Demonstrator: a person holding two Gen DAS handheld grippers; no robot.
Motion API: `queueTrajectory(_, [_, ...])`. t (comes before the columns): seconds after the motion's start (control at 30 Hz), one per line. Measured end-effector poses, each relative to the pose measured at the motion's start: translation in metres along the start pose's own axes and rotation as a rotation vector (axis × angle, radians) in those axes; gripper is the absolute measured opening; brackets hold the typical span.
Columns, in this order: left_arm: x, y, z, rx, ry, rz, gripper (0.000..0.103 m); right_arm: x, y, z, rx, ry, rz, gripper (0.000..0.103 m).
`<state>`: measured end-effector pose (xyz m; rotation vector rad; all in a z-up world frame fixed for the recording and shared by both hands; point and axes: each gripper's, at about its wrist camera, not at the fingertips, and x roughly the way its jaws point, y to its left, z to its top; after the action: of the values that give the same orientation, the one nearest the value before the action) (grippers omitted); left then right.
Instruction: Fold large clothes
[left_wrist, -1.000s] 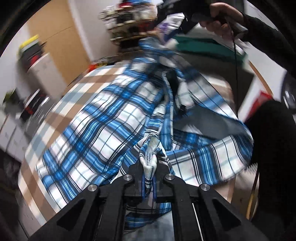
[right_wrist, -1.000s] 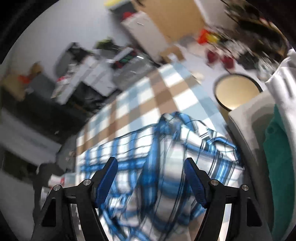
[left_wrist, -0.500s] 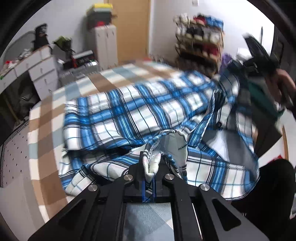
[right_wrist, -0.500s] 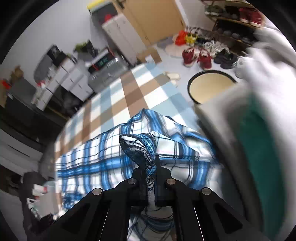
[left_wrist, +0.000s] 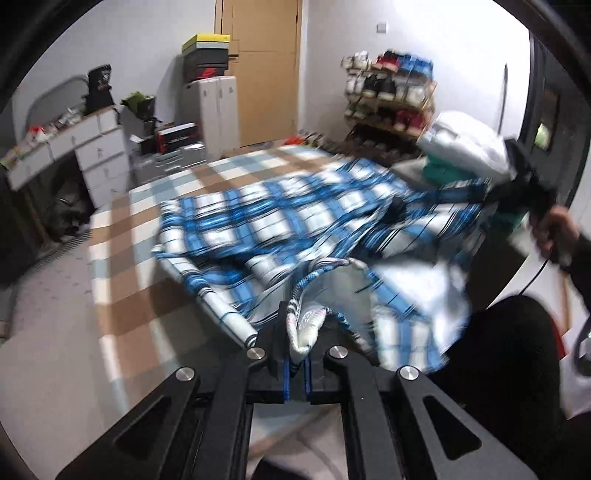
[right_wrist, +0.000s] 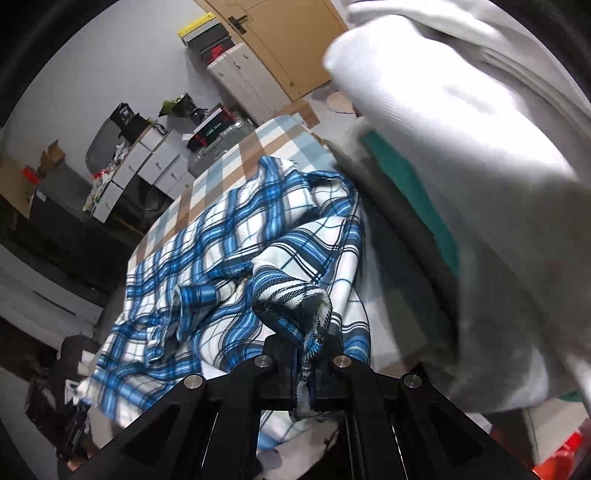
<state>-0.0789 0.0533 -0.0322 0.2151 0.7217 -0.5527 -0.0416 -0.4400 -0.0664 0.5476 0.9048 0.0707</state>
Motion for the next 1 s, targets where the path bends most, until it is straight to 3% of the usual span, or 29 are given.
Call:
queueTrajectory(0.2, [0.008, 0.009, -0.014, -0.033, 0.041, 0.035, 0.001, 0.000, 0.003, 0.001, -0.018, 0.004, 0.045, 0.004])
queueTrajectory(0.33, [0.002, 0.019, 0.000, -0.081, 0.011, -0.004, 0.001, -0.012, 0.011, 0.008, 0.000, 0.004, 0.094, 0.004])
queueTrajectory(0.43, [0.002, 0.033, 0.022, -0.127, 0.004, -0.058, 0.001, -0.016, 0.028, 0.033, -0.004, 0.033, 0.104, 0.004])
queueTrajectory(0.5, [0.015, 0.057, 0.057, -0.235, 0.045, -0.083, 0.001, -0.009, 0.042, 0.065, 0.024, 0.072, 0.102, 0.004])
queueTrajectory(0.6, [0.056, 0.116, 0.111, -0.499, 0.125, -0.116, 0.000, 0.012, 0.062, 0.119, 0.051, 0.130, 0.059, 0.004])
queueTrajectory(0.73, [0.121, 0.197, 0.172, -0.689, 0.177, -0.066, 0.000, 0.067, 0.074, 0.201, 0.150, 0.239, -0.010, 0.008])
queueTrajectory(0.8, [0.155, 0.229, 0.186, -0.750, 0.200, -0.047, 0.000, 0.096, 0.072, 0.228, 0.176, 0.258, -0.092, 0.016])
queueTrajectory(0.87, [0.186, 0.255, 0.188, -0.789, 0.225, 0.028, 0.000, 0.128, 0.062, 0.251, 0.225, 0.298, -0.096, 0.025])
queueTrajectory(0.93, [0.215, 0.273, 0.178, -0.835, 0.266, 0.032, 0.000, 0.151, 0.052, 0.265, 0.233, 0.307, -0.109, 0.034])
queueTrajectory(1.0, [0.243, 0.291, 0.165, -0.893, 0.314, 0.011, 0.000, 0.165, 0.037, 0.271, 0.251, 0.310, -0.163, 0.055])
